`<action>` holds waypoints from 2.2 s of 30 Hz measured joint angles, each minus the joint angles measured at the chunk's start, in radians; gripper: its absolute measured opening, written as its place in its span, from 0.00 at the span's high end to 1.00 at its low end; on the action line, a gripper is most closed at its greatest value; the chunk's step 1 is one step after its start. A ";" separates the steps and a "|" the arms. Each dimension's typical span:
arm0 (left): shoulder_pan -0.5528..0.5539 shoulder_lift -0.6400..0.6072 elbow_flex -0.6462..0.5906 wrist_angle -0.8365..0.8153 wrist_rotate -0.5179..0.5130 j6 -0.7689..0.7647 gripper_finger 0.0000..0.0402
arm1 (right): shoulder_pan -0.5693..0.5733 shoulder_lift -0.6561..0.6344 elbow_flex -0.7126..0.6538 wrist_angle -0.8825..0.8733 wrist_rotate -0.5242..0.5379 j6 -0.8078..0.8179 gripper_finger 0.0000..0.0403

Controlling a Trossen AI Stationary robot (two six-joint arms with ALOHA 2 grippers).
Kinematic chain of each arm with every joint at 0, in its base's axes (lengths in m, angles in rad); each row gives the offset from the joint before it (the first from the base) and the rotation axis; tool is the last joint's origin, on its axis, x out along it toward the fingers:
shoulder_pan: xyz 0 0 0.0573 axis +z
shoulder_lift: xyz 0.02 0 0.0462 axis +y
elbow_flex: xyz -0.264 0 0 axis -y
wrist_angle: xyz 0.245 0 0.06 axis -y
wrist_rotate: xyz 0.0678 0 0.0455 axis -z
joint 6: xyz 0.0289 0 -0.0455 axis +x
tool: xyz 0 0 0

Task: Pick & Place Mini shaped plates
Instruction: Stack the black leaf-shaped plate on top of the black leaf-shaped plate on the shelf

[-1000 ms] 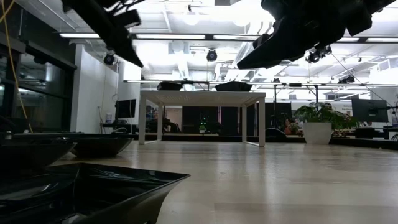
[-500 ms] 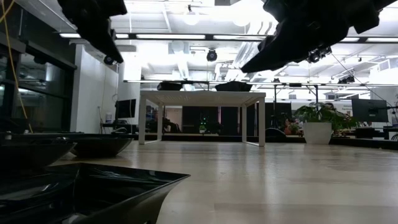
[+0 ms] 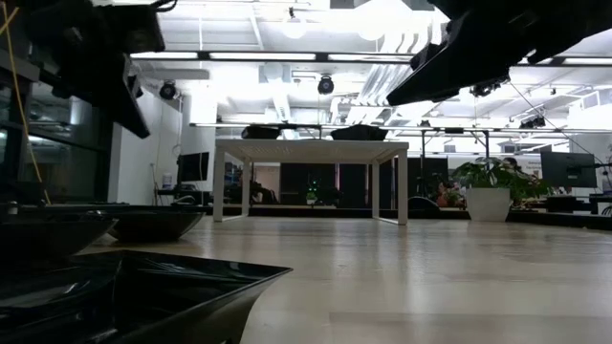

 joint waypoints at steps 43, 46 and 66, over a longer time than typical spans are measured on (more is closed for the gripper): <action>-0.004 0.368 -0.010 0.215 0.093 -0.465 0.59 | 0.032 0.099 -0.001 0.014 -0.005 0.001 0.63; 0.003 0.388 -0.011 0.211 0.094 -0.464 0.59 | 0.032 0.099 -0.001 0.014 -0.006 0.001 0.63; 0.001 0.410 -0.010 0.244 0.155 -0.423 0.63 | 0.032 0.098 -0.001 0.023 -0.006 0.001 0.63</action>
